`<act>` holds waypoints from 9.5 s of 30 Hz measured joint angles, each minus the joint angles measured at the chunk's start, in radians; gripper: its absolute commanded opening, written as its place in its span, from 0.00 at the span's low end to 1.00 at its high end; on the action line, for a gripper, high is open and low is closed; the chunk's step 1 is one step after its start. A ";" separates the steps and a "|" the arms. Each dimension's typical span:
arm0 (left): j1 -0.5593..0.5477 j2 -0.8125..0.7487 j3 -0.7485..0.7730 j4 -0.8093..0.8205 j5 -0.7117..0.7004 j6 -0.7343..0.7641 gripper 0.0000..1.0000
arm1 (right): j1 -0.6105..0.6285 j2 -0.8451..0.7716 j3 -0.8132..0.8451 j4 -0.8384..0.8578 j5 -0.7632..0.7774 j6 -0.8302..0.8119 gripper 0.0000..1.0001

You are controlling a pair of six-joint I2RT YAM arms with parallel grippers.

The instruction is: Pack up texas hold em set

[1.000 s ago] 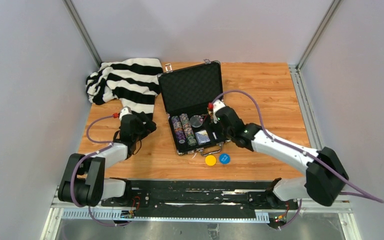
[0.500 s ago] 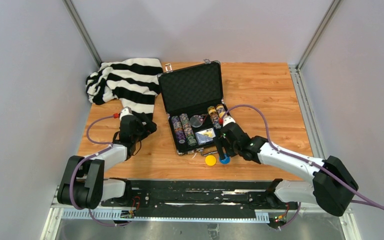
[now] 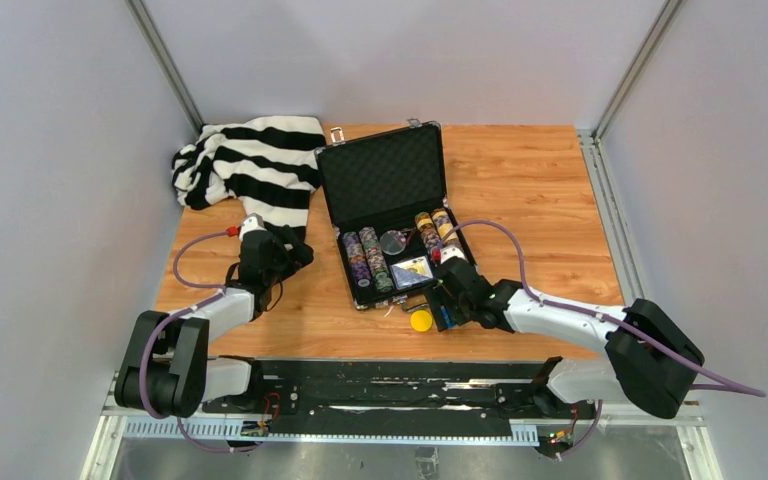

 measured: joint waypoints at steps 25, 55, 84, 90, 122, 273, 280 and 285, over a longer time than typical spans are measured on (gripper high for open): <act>0.000 0.007 0.000 0.004 0.000 0.000 0.98 | 0.054 0.000 -0.010 -0.001 0.040 0.055 0.64; 0.000 0.008 0.000 0.007 0.001 -0.001 0.98 | 0.055 -0.040 -0.028 -0.023 0.021 0.053 0.46; 0.000 0.023 0.001 0.027 0.008 0.002 0.98 | -0.068 0.304 0.560 -0.088 -0.023 -0.187 0.68; 0.000 0.029 0.002 0.036 0.008 0.006 0.98 | -0.110 0.399 0.663 -0.064 -0.056 -0.246 0.76; 0.000 0.031 0.002 0.041 0.027 0.006 0.98 | 0.204 0.097 0.056 0.058 -0.018 -0.004 0.77; -0.127 -0.303 -0.111 0.069 -0.180 0.163 0.99 | -0.472 0.594 0.983 0.307 -0.129 -0.408 0.26; -0.127 -0.363 -0.111 0.071 -0.185 0.180 0.99 | -0.502 0.560 0.998 0.317 -0.192 -0.423 0.51; -0.127 -0.386 -0.133 0.076 -0.190 0.187 0.98 | -0.518 0.600 1.046 0.309 -0.252 -0.421 0.50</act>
